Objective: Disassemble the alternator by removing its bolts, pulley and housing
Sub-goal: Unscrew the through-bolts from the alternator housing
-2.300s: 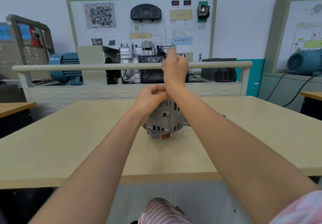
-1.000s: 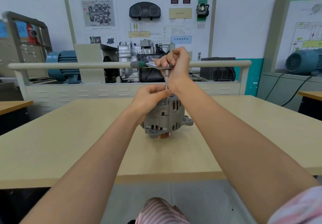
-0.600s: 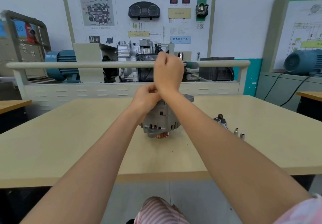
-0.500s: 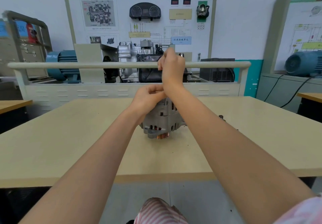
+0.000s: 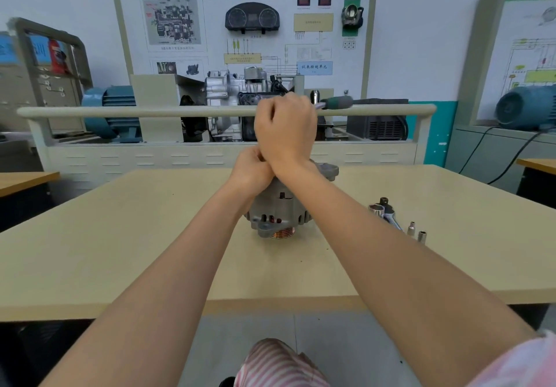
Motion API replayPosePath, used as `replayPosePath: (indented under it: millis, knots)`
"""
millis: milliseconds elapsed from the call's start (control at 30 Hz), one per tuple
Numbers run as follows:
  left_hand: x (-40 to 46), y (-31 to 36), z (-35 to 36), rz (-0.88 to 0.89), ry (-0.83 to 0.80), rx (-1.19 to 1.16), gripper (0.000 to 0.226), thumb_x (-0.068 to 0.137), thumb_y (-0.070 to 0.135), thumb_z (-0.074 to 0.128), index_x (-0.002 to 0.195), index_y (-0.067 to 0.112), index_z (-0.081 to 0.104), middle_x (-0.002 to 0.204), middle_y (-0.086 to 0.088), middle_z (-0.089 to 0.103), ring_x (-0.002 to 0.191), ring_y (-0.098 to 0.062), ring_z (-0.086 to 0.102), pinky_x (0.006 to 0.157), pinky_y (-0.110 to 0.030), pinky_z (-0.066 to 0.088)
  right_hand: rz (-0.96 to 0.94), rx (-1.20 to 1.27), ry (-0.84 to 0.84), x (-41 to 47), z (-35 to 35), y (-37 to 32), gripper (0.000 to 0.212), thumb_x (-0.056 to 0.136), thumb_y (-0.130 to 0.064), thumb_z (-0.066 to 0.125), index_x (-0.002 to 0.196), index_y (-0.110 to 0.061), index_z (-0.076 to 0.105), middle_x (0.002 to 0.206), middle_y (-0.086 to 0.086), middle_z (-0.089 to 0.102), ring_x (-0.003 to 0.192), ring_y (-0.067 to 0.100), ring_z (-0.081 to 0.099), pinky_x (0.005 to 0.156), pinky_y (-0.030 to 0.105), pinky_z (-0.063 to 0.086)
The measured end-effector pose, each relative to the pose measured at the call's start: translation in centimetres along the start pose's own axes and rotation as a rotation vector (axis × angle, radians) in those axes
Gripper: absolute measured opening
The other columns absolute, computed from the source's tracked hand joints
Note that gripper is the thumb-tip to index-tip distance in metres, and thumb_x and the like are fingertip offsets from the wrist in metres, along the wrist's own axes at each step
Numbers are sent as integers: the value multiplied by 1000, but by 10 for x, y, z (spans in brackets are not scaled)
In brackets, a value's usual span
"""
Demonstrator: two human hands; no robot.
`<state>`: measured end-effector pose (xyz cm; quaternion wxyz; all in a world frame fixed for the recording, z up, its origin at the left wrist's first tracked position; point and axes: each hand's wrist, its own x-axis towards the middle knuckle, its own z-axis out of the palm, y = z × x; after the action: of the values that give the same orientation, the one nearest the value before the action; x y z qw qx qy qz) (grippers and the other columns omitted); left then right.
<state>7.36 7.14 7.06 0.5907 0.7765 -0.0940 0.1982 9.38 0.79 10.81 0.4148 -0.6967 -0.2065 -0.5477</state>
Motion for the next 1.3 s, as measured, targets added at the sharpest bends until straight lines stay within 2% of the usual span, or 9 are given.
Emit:
replayPosePath:
  millis: [167,367,500,600,700,833,1033,1133,1300]
  knots:
    - [-2,2,2,33,-57,-40,19,87,8,63,79,25,65,64,16,67,60,5,62,54,-8,48,383,524,-95,19,-7,-1,52,92,-11,42,42,-18,29,39,-5,27,42,10,25,48,26,25]
    - [-1,0,-1,22,-100,-73,12,88,18,65,93,27,70,76,19,71,69,9,65,55,-5,45,777,1149,-145,31,-14,4,46,92,-13,34,46,-17,31,40,2,31,44,18,34,60,27,49]
    - [-1,1,1,16,-73,-70,9,87,13,65,91,19,69,78,10,71,74,-1,65,67,-14,50,597,870,-72,18,-13,4,45,92,-10,36,47,-15,35,46,0,38,49,13,39,61,28,43]
    - [-2,3,1,9,-11,-5,29,89,-3,54,67,16,58,52,9,61,52,-1,57,45,-7,40,93,214,13,-5,-5,5,37,88,-13,46,51,-17,41,58,-6,39,65,13,39,67,26,33]
    - [-3,3,2,6,25,47,33,88,-2,53,61,16,52,50,6,56,50,-2,51,39,-6,33,55,-17,105,-5,-2,0,38,87,-15,51,49,-16,42,58,-6,40,69,15,39,76,28,32]
    - [-4,4,3,28,-52,-12,17,88,12,63,78,26,65,61,17,67,60,7,62,55,-7,46,405,492,-89,19,-8,1,49,89,-14,45,43,-20,28,37,-12,25,42,8,25,49,24,26]
    - [-6,3,1,42,-89,-35,7,88,19,66,89,23,71,77,14,71,67,6,65,56,-6,46,765,1225,-216,32,-14,6,55,89,-10,33,34,-18,32,36,-1,30,43,17,32,62,29,42]
    - [-7,4,3,22,-56,-17,11,87,16,66,82,26,69,74,12,70,73,-2,65,67,-16,50,673,1003,-127,22,-13,1,50,89,-9,37,39,-16,37,42,0,38,49,16,39,59,25,42]
    - [-3,3,5,-47,78,110,32,88,6,56,59,20,51,55,5,52,57,-10,42,53,-24,33,116,-44,80,-6,-1,-2,32,89,-17,49,58,-14,41,67,-2,43,73,15,37,78,29,31]
